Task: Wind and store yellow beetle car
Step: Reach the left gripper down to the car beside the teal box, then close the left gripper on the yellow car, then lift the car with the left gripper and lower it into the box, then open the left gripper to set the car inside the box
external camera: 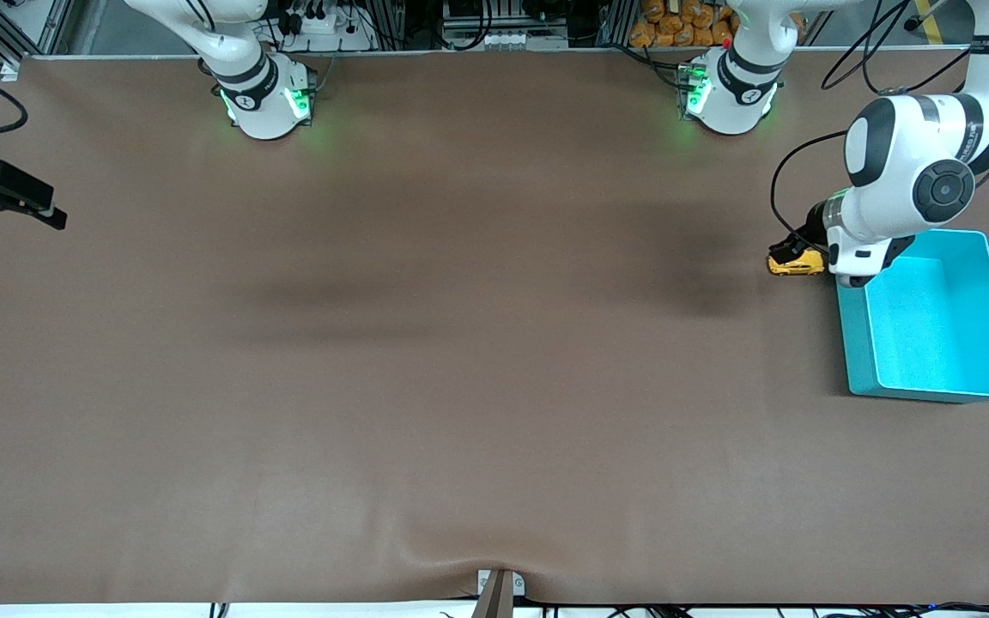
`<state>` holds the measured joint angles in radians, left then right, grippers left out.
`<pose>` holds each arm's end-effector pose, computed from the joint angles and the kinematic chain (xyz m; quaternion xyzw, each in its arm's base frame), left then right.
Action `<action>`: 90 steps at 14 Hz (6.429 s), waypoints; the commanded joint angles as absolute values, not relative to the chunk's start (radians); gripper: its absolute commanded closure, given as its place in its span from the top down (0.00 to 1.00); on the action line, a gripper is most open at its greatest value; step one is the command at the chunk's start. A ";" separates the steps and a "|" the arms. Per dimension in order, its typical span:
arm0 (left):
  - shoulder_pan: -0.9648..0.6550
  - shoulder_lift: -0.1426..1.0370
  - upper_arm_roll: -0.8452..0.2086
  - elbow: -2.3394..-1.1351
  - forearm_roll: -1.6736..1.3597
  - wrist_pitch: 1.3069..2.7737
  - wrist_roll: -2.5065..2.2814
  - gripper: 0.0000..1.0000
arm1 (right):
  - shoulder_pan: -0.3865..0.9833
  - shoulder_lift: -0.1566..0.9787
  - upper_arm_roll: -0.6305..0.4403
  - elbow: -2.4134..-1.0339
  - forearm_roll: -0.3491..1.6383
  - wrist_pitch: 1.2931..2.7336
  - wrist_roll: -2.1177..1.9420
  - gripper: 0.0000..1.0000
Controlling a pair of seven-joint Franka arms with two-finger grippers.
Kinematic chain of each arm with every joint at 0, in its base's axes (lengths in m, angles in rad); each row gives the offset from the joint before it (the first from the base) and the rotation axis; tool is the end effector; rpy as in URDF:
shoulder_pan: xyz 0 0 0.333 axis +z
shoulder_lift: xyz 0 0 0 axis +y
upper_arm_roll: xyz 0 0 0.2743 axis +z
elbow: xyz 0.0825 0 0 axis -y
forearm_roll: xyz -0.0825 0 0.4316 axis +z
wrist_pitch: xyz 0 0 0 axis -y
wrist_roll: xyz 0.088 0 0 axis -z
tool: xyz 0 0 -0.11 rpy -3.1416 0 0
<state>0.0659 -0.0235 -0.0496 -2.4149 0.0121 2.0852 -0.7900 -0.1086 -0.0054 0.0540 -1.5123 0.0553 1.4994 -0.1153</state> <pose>0.4813 0.0086 0.2182 -0.9105 -0.3844 0.1392 0.0625 0.5931 -0.0259 0.6071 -0.9991 -0.0322 0.0014 0.0277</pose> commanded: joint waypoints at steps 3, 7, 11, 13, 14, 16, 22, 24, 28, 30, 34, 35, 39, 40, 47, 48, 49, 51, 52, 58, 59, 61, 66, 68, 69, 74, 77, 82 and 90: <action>0.158 -0.014 -0.058 -2.488 -0.049 2.236 -0.939 1.00 | -0.075 -0.049 0.037 -1.577 0.008 1.549 -0.130 1.00; 0.199 -0.006 -0.060 -2.585 -0.069 2.388 -1.008 1.00 | -0.055 -0.029 0.037 -1.540 -0.017 1.551 -0.123 1.00; 0.308 0.008 -0.061 -2.603 -0.155 2.471 -1.008 1.00 | -0.057 -0.031 0.037 -1.540 -0.029 1.543 -0.120 1.00; 0.325 0.032 -0.061 -2.602 -0.211 2.517 -1.008 1.00 | -0.035 -0.031 0.015 -1.540 -0.029 1.542 -0.120 1.00; 0.324 0.041 -0.061 -2.602 -0.225 2.540 -1.008 1.00 | -0.022 -0.032 0.002 -1.540 -0.029 1.540 -0.120 1.00; 0.322 0.066 -0.061 -2.602 -0.229 2.562 -1.008 1.00 | -0.017 -0.034 -0.003 -1.540 -0.029 1.542 -0.120 1.00; 0.314 0.152 -0.084 -2.602 -0.229 2.657 -1.006 1.00 | 0.005 -0.032 -0.026 -1.542 -0.029 1.549 -0.120 1.00; 0.311 0.179 -0.095 -2.602 -0.229 2.657 -1.002 1.00 | 0.002 -0.032 -0.025 -1.540 -0.028 1.548 -0.120 1.00; 0.314 0.183 -0.117 -2.602 -0.227 2.660 -0.999 0.00 | 0.000 -0.031 -0.025 -1.542 -0.026 1.548 -0.121 1.00; 0.314 0.176 -0.118 -2.602 -0.227 2.657 -1.000 0.00 | 0.000 -0.032 -0.025 -1.542 -0.026 1.546 -0.123 1.00; 0.305 0.123 -0.219 -2.597 -0.227 2.600 -1.009 0.00 | -0.002 -0.032 -0.023 -1.540 -0.026 1.543 -0.123 1.00; 0.305 0.101 -0.262 -2.596 -0.227 2.588 -1.011 0.00 | -0.002 -0.032 -0.023 -1.540 -0.026 1.543 -0.123 1.00; 0.305 0.058 -0.370 -2.499 -0.209 2.487 -1.022 0.00 | -0.002 -0.034 -0.023 -1.542 -0.025 1.542 -0.117 1.00; 0.307 0.058 -0.371 -2.441 -0.203 2.436 -1.022 0.00 | -0.002 -0.034 -0.023 -1.542 -0.025 1.542 -0.107 1.00; 0.346 0.142 -0.362 -2.125 0.017 2.217 -1.005 0.00 | 0.002 -0.037 -0.023 -1.542 -0.021 1.537 -0.032 1.00; 0.354 0.170 -0.362 -2.061 0.046 2.168 -0.991 0.00 | 0.000 -0.037 -0.021 -1.542 -0.021 1.537 -0.032 1.00; 0.356 0.193 -0.361 -2.013 0.067 2.120 -0.958 0.00 | 0.000 -0.037 -0.021 -1.542 -0.020 1.537 -0.032 1.00; 0.371 0.216 -0.360 -1.967 0.095 2.092 -0.899 0.00 | -0.003 -0.035 -0.023 -1.542 -0.017 1.539 -0.035 1.00; 0.389 0.224 -0.360 -1.957 0.112 2.092 -0.864 0.00 | -0.003 -0.035 -0.023 -1.542 -0.017 1.537 -0.038 1.00; 0.509 0.274 -0.359 -1.919 0.170 2.092 -0.524 0.00 | -0.002 -0.037 -0.023 -1.542 -0.017 1.528 -0.038 1.00; 0.528 0.287 -0.360 -1.917 0.202 2.094 -0.473 0.00 | -0.002 -0.037 -0.023 -1.542 -0.017 1.528 -0.035 1.00; 0.555 0.319 -0.360 -1.916 0.274 2.105 -0.378 0.00 | -0.002 -0.037 -0.023 -1.542 -0.015 1.528 -0.035 1.00; 0.649 0.371 -0.359 -1.894 0.307 2.127 -0.106 0.00 | -0.002 -0.035 -0.021 -1.542 -0.015 1.528 -0.035 1.00; 0.690 0.382 -0.359 -1.894 0.311 2.155 0.038 0.00 | -0.002 -0.035 -0.021 -1.542 -0.015 1.526 -0.035 1.00; 0.710 0.391 -0.357 -1.896 0.311 2.177 0.102 0.00 | -0.002 -0.035 -0.021 -1.543 -0.015 1.528 -0.035 1.00; 0.781 0.459 -0.357 -1.914 0.311 2.293 0.356 0.00 | -0.002 -0.034 -0.021 -1.543 -0.015 1.528 -0.035 1.00; 0.781 0.483 -0.357 -1.940 0.351 2.338 0.360 0.00 | -0.002 -0.034 -0.021 -1.543 -0.015 1.528 -0.035 1.00; 0.781 0.540 -0.357 -1.963 0.428 2.356 0.359 0.00 | -0.002 -0.034 -0.021 -1.543 -0.015 1.526 -0.035 1.00; 0.776 0.427 -0.388 -1.951 0.430 2.310 0.364 1.00 | -0.002 -0.034 -0.021 -1.543 -0.015 1.526 -0.035 1.00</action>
